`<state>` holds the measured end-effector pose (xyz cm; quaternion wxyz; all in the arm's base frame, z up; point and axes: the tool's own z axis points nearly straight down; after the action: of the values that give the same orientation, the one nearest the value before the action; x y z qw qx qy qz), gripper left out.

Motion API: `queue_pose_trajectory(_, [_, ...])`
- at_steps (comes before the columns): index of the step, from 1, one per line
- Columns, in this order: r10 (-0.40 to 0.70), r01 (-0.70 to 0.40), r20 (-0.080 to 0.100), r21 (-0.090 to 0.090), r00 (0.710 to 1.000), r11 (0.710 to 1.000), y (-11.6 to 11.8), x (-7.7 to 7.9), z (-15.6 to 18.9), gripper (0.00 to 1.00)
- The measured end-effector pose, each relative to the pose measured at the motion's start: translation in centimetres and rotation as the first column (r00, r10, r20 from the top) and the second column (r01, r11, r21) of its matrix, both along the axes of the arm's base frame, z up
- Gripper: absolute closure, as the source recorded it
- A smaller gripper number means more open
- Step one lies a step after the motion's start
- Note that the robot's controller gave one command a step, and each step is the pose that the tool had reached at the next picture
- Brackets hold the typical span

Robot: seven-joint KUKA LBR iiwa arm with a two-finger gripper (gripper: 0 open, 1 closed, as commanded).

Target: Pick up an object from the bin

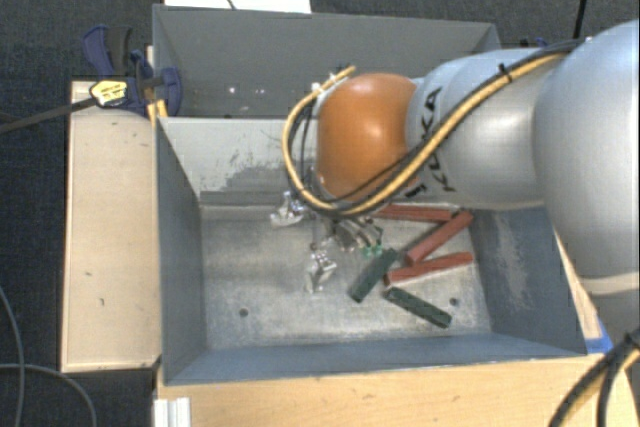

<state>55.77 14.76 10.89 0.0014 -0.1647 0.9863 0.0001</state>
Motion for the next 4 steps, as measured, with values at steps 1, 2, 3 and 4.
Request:
queue_pose_trajectory(1, [0.084,-0.084,-0.006,0.000,0.996,0.996,-3.7,-2.1,-0.6,0.00])
queue_pose_trajectory(2, [0.106,-0.106,-0.004,-0.001,0.994,0.994,-4.6,-2.3,-0.3,0.00])
queue_pose_trajectory(3, [0.238,-0.238,-0.009,0.000,0.971,0.971,-5.0,-2.2,3.9,0.00])
queue_pose_trajectory(4, [0.268,-0.268,0.010,-0.001,0.963,0.964,-9.3,-1.0,4.7,0.00])
